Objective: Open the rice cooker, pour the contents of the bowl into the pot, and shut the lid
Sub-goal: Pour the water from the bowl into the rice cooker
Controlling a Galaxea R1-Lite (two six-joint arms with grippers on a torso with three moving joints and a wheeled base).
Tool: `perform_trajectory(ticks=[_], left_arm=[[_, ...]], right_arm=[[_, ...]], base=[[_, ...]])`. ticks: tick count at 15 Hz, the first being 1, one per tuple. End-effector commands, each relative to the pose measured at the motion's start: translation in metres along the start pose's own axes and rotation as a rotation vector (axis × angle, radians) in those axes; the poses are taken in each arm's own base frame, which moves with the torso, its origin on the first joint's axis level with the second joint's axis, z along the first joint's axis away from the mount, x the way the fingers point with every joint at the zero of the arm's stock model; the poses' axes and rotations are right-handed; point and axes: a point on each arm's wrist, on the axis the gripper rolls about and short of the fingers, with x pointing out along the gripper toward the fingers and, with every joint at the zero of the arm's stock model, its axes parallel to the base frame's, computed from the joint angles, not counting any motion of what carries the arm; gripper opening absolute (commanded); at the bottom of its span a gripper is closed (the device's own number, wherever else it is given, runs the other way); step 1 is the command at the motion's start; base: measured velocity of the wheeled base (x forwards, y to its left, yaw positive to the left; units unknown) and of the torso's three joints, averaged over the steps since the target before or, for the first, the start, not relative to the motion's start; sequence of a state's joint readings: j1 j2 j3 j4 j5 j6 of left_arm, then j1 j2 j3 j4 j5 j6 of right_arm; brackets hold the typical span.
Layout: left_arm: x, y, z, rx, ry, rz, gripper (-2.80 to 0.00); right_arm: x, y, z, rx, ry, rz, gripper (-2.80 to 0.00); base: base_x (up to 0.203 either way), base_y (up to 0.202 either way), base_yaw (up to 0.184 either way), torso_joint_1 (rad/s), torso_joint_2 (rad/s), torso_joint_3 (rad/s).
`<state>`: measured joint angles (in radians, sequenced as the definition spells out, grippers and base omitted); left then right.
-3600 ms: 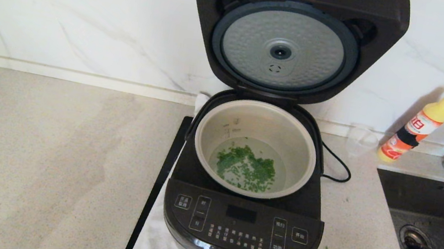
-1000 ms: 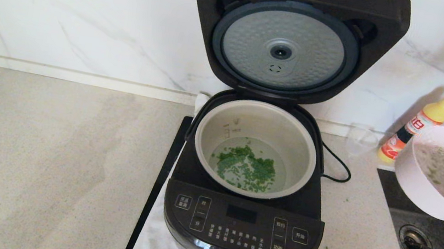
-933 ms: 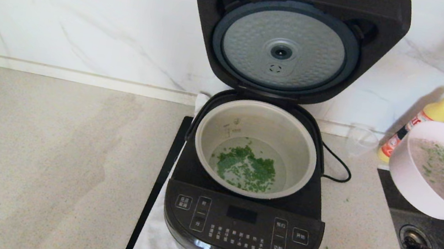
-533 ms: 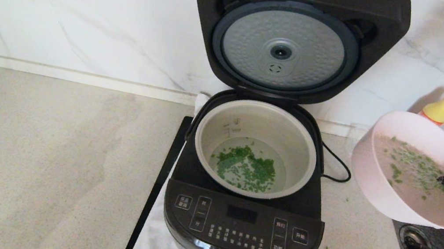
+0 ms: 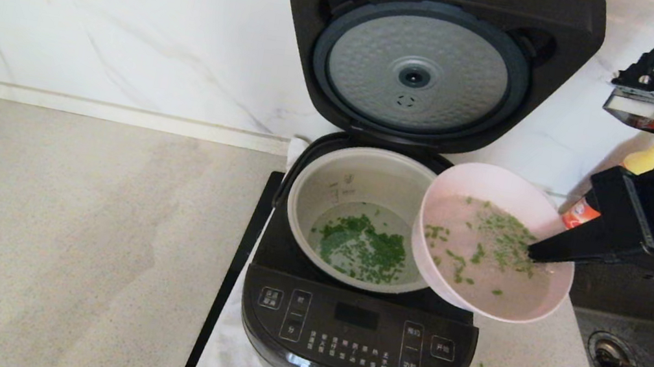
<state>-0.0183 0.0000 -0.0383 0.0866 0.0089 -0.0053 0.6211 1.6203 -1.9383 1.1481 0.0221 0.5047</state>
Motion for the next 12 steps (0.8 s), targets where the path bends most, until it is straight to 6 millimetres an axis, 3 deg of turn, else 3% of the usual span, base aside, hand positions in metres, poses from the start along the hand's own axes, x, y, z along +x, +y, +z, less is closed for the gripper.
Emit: perform_trajectory(ticks=[1,9,12], left_arm=[[0.0,0.0,0.0,-0.001,-0.002,0.0,-2.8],[0.0,0.0,-0.001,-0.001,-0.001,0.0,-2.8],[0.0,0.0,0.0,-0.001,-0.002,0.0,-2.8]], right_arm=[[0.021,0.012,0.002,-0.021,0.036,0.004,-2.8],[0.067,0.033,0.014,-0.005,-0.016,-0.018,-2.8],[0.074,0.037,0.019,0.002,-0.057,0.001,-2.8]], base=[[0.0,0.0,0.0,0.0,0.0,0.0],[0.0,0.0,0.0,0.0,0.0,0.0],[0.0,0.0,0.0,0.0,0.0,0.0]])
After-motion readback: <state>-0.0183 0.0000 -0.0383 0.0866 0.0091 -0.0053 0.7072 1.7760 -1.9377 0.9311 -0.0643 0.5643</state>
